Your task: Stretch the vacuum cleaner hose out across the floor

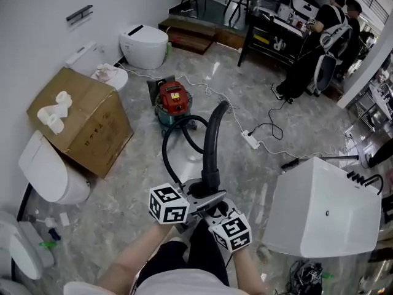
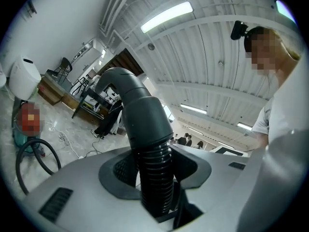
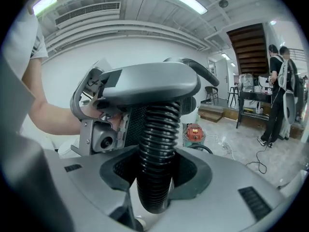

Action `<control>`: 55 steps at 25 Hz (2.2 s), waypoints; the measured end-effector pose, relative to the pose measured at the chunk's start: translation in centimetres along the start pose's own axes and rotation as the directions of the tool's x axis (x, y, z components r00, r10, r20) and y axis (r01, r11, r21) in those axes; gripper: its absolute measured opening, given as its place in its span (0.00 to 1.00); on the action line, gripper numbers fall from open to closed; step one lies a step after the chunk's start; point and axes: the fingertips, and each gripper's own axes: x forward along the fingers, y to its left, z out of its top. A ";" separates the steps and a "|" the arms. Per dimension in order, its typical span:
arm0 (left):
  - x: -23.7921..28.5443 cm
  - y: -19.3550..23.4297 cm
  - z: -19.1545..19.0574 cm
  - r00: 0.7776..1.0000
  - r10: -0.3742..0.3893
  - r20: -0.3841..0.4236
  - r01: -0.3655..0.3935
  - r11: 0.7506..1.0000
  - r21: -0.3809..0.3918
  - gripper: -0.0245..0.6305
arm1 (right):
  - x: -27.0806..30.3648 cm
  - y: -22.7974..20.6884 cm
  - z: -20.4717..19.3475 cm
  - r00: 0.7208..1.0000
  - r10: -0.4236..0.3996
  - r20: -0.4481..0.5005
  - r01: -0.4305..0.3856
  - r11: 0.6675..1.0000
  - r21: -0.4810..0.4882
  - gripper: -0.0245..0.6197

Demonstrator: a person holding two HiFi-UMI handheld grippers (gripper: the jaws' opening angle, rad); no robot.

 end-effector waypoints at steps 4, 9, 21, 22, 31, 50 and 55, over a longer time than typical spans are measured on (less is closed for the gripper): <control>-3.5 -2.0 -2.0 1.000 -0.028 -0.006 0.028 1.000 0.001 0.30 | -0.1 4.2 -1.2 1.000 -0.027 -0.008 0.027 1.000 0.011 0.31; -5.6 -4.1 -3.8 0.998 -0.068 0.009 0.069 0.996 -0.060 0.30 | -1.4 7.2 -2.7 0.997 -0.045 -0.054 0.046 0.999 0.011 0.31; -5.1 -7.8 -7.8 0.997 -0.072 0.000 0.072 0.993 -0.090 0.30 | -4.9 9.4 -6.3 0.995 -0.038 -0.089 0.041 0.999 0.033 0.31; -5.1 -8.4 -8.2 0.998 -0.070 -0.001 0.070 0.994 -0.083 0.30 | -5.5 9.7 -6.6 0.996 -0.038 -0.084 0.041 0.999 0.033 0.31; -3.9 -16.8 -13.1 0.999 -0.047 -0.006 0.046 0.998 -0.040 0.30 | -13.5 13.1 -10.8 0.998 -0.024 -0.053 0.026 0.999 0.025 0.31; -6.6 -28.3 -23.2 0.999 0.053 -0.010 -0.053 0.996 -0.070 0.30 | -23.2 22.9 -19.2 0.995 0.086 -0.056 -0.085 0.996 0.030 0.32; -7.7 -29.5 -24.2 0.998 0.061 -0.022 -0.062 0.996 -0.071 0.30 | -23.8 24.7 -19.9 0.993 0.105 -0.058 -0.103 0.994 0.038 0.32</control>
